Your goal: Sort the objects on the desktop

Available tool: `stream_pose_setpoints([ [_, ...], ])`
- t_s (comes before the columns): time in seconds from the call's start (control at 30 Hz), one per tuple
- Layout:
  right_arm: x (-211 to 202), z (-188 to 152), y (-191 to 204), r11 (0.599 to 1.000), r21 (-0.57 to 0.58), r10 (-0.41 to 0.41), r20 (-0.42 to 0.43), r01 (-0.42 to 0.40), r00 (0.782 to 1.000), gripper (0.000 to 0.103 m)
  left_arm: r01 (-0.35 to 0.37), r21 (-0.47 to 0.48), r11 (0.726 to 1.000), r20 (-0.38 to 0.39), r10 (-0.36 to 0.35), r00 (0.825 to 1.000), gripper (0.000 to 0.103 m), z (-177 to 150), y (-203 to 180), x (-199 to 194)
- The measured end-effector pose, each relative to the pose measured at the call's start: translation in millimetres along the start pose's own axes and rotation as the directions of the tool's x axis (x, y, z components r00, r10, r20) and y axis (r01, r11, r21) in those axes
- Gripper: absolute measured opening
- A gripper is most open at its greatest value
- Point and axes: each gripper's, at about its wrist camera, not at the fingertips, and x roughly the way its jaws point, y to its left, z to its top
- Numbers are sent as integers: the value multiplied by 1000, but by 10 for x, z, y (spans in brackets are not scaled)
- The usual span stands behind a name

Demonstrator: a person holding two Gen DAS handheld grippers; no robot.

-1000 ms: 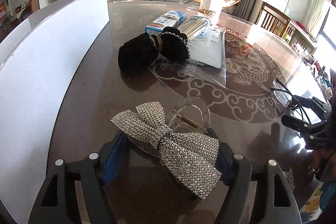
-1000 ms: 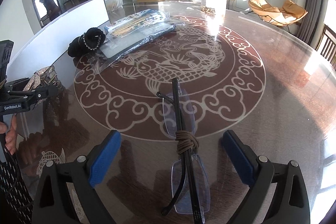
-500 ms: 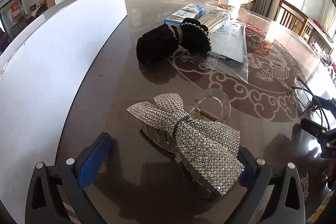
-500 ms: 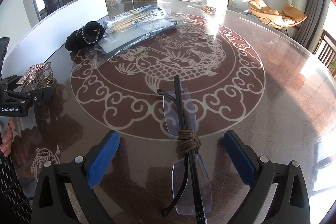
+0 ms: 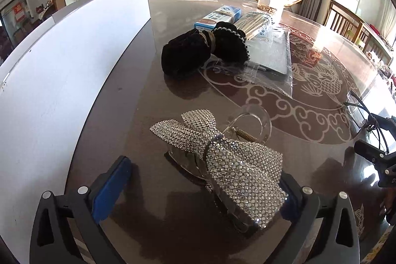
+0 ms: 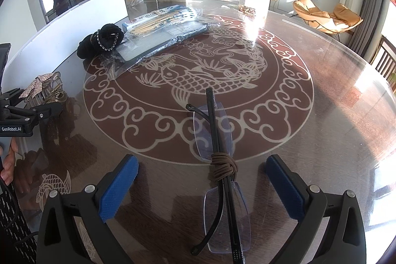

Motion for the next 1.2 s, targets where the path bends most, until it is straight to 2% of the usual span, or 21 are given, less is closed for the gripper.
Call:
stream_pose_setpoints([
  [1.2,-1,0,3,1000,-1,1,0,-1,1000,103,1,-1,1000,-2,-1,1000,103,20,11,4],
])
